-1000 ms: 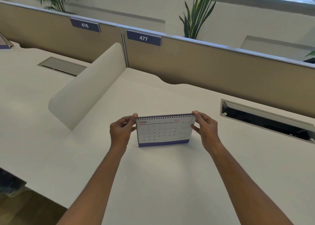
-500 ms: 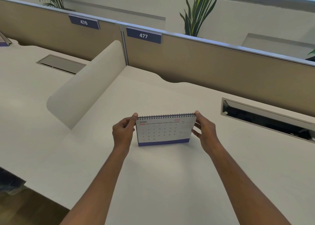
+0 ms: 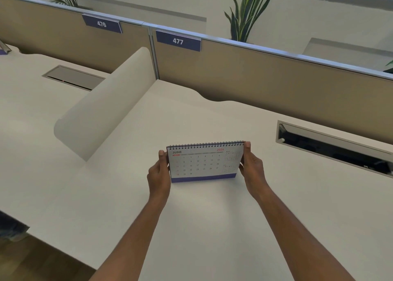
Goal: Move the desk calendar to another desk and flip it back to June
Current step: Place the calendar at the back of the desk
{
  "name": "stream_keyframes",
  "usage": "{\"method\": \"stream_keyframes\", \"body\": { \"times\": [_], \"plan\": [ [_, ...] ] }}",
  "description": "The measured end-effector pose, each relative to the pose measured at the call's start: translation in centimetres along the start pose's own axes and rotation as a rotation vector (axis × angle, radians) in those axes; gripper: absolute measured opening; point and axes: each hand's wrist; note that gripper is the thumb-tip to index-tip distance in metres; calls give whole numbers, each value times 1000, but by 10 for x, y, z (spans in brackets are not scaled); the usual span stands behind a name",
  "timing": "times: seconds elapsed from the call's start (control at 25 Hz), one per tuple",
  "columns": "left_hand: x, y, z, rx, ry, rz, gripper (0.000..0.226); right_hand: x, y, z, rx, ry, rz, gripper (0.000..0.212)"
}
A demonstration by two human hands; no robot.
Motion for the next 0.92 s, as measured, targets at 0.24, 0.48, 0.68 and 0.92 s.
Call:
{"method": "stream_keyframes", "body": {
  "times": [0.24, 0.48, 0.68, 0.92],
  "plan": [
    [27, 1, 7, 12, 49, -146, 46, -35, -7, 1, 26, -1, 85, 47],
    [33, -5, 4, -1, 54, -216, 52, -43, -19, -3, 106, -54, 229, 56],
    [38, -3, 11, 133, 27, -267, 74, -51, -21, -7, 80, -21, 399, 72],
    [28, -8, 7, 189, -32, -237, 85, -49, -24, -20, 59, -35, 488, 67]
  ]
}}
Point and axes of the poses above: each hand's wrist, its own z-axis away from the middle knuckle, its own y-axis out of the palm, x = y × z, and after that the axes turned 13 degrees about x, right-handed
